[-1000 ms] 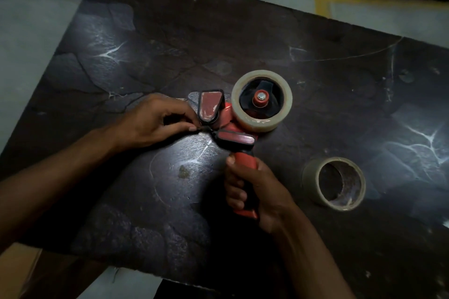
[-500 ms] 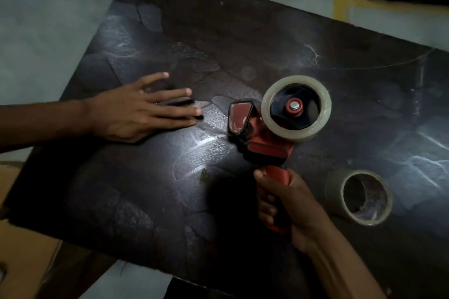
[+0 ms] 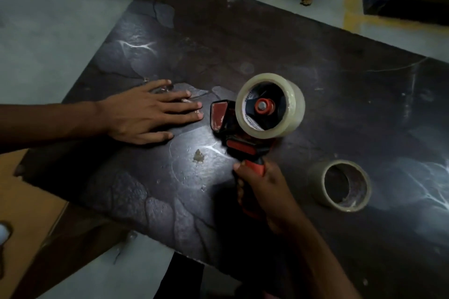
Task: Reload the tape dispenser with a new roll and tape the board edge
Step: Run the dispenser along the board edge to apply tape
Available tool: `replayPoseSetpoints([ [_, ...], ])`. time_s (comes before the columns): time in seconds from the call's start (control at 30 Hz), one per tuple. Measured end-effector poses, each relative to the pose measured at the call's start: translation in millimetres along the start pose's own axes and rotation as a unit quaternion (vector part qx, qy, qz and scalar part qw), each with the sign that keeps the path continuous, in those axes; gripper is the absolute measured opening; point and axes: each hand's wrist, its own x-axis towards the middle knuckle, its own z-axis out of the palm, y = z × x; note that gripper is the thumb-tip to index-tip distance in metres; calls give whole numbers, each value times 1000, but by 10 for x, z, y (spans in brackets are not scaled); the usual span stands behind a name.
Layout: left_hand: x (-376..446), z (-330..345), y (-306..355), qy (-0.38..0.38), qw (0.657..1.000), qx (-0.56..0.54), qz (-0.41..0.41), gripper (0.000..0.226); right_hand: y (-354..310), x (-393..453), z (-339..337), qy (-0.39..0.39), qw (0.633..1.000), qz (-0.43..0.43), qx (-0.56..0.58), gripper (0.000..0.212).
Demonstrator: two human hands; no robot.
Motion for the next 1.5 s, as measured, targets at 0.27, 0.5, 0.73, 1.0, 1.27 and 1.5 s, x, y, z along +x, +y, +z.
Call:
replayPoseSetpoints([
  [0.27,7,-46,324,0,995,-43,-94,68,94,68,-13,10,995,-49,-87,23],
  [0.5,79,-160,603,3,991,-46,-122,70,367,-419,-244,41,966,-84,-240,29],
  [0.73,118,-152,895,-40,988,-97,-114,70,495,-628,-381,47,978,-61,-195,21],
  [1.0,131,-329,1593,-77,985,-113,-109,74,776,-1303,-834,53,974,-56,-211,31],
  [1.27,133,-216,2530,-38,986,-144,-80,74,934,-1901,-1229,32,966,-25,-255,13],
  [1.5,144,-236,3164,-52,984,-147,-87,73,1142,-2384,-1589,22,961,7,-274,12],
])
